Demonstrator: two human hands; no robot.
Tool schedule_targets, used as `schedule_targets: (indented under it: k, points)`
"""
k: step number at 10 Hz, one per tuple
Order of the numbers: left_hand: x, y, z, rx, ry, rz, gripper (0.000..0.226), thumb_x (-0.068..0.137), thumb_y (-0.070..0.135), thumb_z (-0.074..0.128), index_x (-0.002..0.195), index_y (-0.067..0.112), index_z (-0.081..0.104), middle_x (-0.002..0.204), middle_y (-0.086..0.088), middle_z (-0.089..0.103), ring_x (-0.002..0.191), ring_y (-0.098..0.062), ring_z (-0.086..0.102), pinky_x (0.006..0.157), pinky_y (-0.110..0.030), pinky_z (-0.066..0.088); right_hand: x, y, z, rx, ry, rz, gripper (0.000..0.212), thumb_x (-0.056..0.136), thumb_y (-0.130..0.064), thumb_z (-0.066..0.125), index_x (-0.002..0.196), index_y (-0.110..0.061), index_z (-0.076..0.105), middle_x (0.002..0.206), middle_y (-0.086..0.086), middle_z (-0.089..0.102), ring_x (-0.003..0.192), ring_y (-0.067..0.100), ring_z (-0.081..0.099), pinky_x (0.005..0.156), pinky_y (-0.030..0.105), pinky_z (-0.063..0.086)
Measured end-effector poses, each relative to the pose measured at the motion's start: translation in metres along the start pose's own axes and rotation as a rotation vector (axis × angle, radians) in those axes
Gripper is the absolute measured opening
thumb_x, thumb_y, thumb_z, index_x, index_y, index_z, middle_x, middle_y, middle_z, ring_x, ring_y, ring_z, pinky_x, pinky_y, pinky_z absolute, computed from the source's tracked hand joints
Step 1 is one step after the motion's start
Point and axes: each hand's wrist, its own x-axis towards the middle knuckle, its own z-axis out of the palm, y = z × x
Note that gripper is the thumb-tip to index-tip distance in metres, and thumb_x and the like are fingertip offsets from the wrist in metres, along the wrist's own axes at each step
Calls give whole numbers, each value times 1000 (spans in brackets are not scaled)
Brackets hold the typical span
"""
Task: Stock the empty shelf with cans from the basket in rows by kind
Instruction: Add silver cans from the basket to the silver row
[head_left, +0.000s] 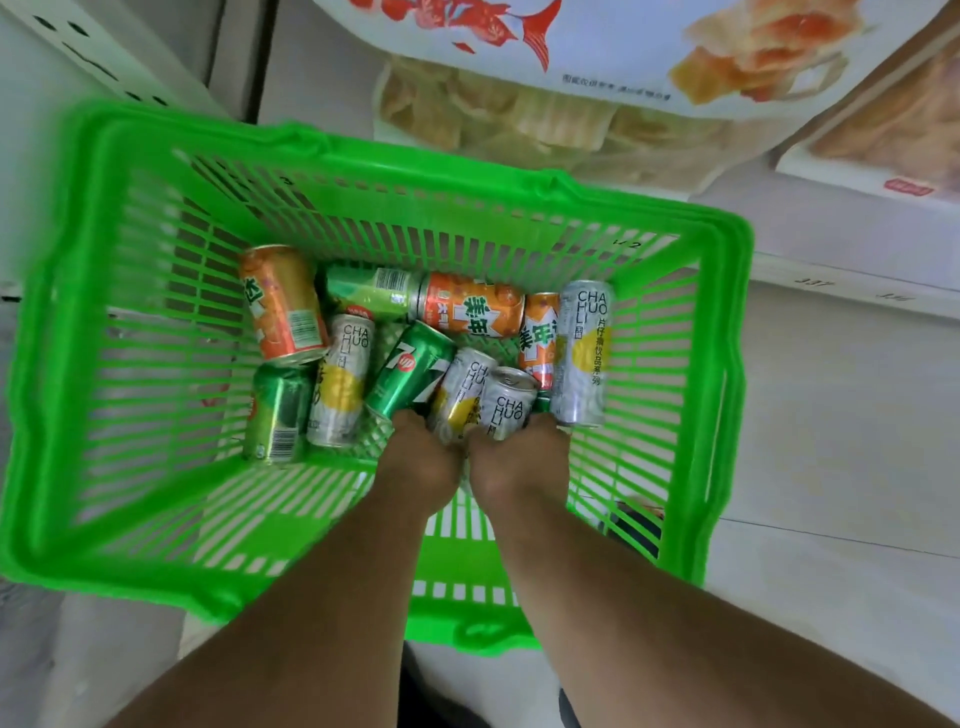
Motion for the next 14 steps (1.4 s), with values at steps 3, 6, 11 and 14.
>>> schedule_targets:
  k: [3,6,11,14]
  points:
    - [-2,-4,-6,166,56,77,58,84,51,71,112,9,43,108,-17,66,106,-39,63,87,-41,51,3,-2,20,87,135,32,68,61,-59,67,115,-19,57,112,6,64,104,31,64,93,46,57]
    - [6,-17,-1,20,16,115,45,84,35,75,104,16,40,97,-9,63,93,-32,62,77,-35,49,4,2,13,62,90,-21,64,64,-58,69,112,-15,65,113,9,66,110,33,64,96,43,55]
    - [-210,34,-139,-663,-285,24,95,50,39,88,135,20,50,115,-9,73,104,-29,72,101,-52,52,-146,-32,-163,293,-189,-217,18,72,-24,80,87,-15,75,78,-2,78,71,12,73,69,33,59]
    - [-437,122,-270,-801,-613,403,71,67,2,69,136,8,55,120,-15,69,99,-28,70,79,-38,58,-338,-102,-377,538,-261,-459,28,73,-23,84,96,-12,73,87,3,79,71,10,67,70,33,55]
